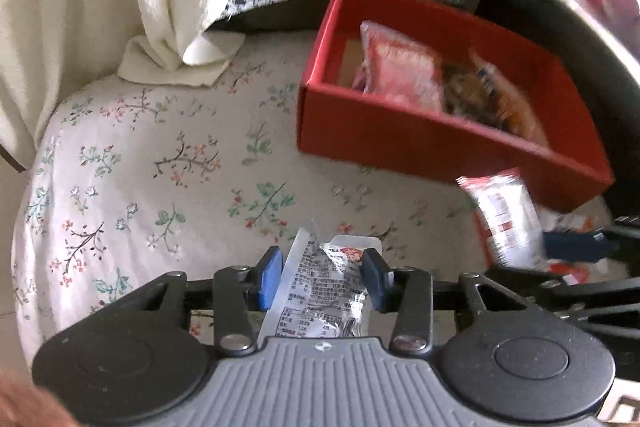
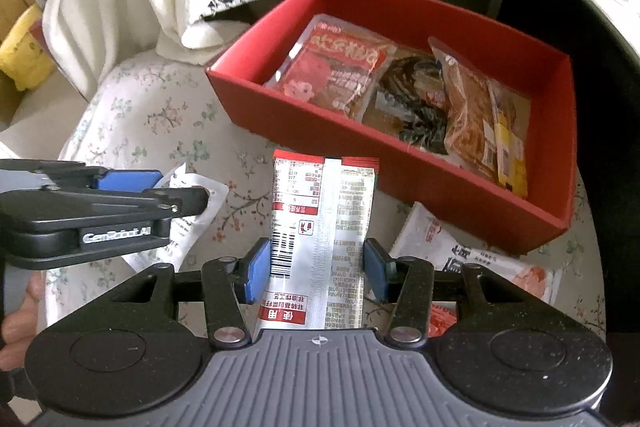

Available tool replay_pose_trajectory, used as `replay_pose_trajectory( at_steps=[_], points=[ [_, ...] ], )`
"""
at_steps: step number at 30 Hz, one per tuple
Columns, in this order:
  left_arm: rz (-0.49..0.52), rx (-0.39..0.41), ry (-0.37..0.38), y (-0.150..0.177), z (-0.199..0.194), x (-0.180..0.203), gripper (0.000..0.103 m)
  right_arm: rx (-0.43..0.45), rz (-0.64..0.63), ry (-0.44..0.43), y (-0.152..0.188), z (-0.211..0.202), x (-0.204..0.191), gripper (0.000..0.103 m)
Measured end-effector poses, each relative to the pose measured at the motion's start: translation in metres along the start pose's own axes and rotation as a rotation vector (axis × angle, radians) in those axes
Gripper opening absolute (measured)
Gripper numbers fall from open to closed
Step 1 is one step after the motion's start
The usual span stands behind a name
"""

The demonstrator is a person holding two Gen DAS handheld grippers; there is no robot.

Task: Organize snacks
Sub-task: 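Carry clear sachet with left gripper while right gripper carries wrapper over red box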

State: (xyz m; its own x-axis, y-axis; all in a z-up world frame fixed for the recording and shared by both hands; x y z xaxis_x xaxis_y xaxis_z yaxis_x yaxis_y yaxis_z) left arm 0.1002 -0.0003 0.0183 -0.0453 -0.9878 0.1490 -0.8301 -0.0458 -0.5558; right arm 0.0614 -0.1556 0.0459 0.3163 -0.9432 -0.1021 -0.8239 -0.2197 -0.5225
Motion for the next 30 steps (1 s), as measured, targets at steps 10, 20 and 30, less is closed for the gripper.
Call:
replay_pose_trajectory(
  at_steps=[10,20,30],
  points=[
    [0.025,0.096,0.031,-0.019,-0.026,0.014,0.036,0.104,0.056,-0.004,-0.028,-0.025,0.014,0.057],
    [0.048,0.150,0.027,-0.037,-0.031,0.028,0.037,0.159,0.090,0.009,-0.047,-0.035,0.026,0.057],
    [0.071,0.196,0.022,-0.059,-0.028,0.040,0.037,0.183,0.103,0.027,-0.059,-0.033,0.033,0.057]
  ],
)
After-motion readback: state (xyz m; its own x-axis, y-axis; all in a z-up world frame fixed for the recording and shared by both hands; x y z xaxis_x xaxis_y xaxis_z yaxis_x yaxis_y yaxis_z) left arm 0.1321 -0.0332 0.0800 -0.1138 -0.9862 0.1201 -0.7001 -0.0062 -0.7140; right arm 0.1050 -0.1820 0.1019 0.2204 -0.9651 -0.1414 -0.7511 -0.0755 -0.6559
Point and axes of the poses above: each gripper's, at about its wrist camera, not at the fingertips, and z roughly the way its jaws point, x to its right, y to its underside, the point moved 2 cm from there along z, roughly the way its jaws point, and after that the axes turned 7 degrees about x, right-handed, at the moved point
